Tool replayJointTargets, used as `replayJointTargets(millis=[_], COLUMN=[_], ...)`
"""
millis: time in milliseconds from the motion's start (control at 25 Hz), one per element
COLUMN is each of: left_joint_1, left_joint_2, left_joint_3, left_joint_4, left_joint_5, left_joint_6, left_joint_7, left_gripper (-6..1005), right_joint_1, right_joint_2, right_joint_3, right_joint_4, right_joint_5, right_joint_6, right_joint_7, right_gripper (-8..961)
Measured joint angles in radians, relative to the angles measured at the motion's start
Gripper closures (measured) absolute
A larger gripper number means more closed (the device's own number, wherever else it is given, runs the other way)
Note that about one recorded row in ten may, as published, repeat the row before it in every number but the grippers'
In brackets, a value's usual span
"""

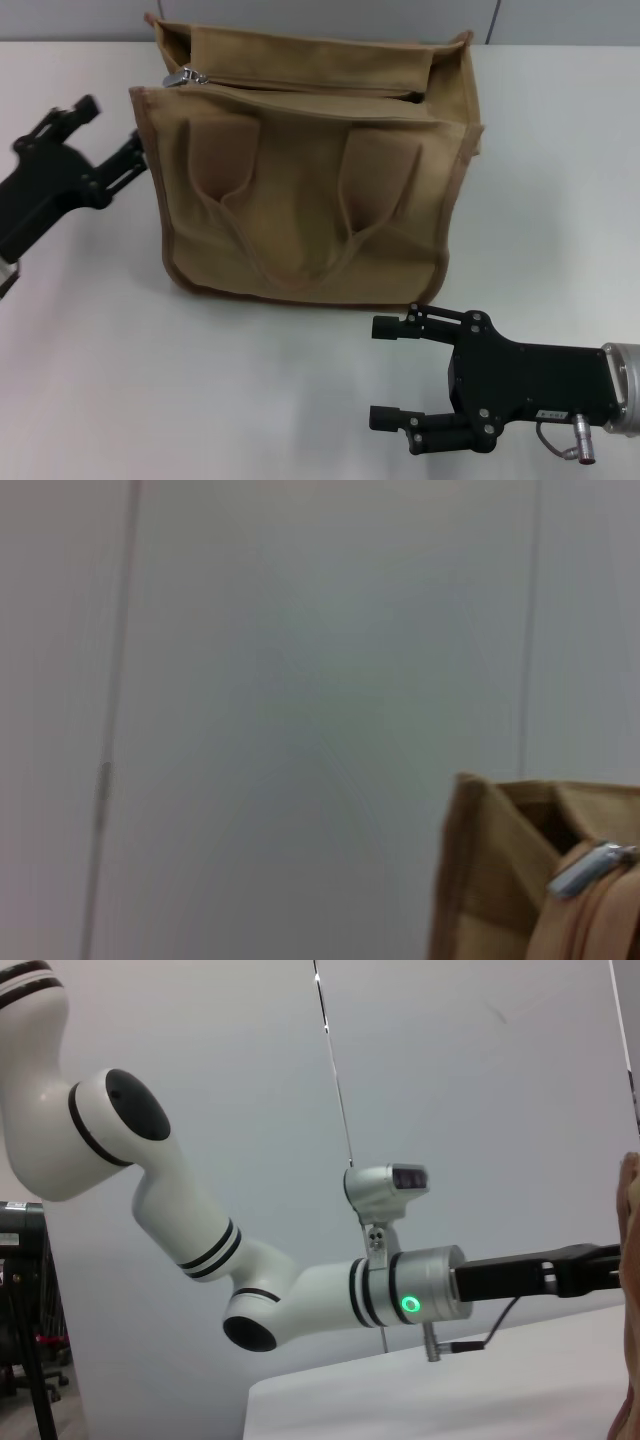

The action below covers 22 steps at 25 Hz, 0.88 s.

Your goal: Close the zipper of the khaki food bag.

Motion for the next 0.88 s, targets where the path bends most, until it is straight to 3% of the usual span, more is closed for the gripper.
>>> replayJointTargets(millis=[360,520,880], left_joint_1=[-0.051,-0.052,-0.045], left_joint_2=[-0.002,-0.004,-0.002], left_joint_3=[0.008,0.007,0.008], left_joint_4=[-0.052,-0.072,-0.076], left_joint_5=[-0.046,-0.108,-0.115], left_joint_6=[-0.007,0.029,0.087], left_joint_7=[0.050,0.048,0.039], left_gripper=[247,250,258], right_joint_1=[0.003,0.006,0.013], right_joint_2=[0.001,0.002,0.002], right_joint_3=[0.008,0.009,0.013], right_joint_4=[0.007,0.007,0.007], right_joint_5=[0.000,0.000,0.001], right_joint_6=[0.005,0.009,0.026], right_joint_7=[-0.001,-0.001,-0.001], right_gripper=[127,127,127])
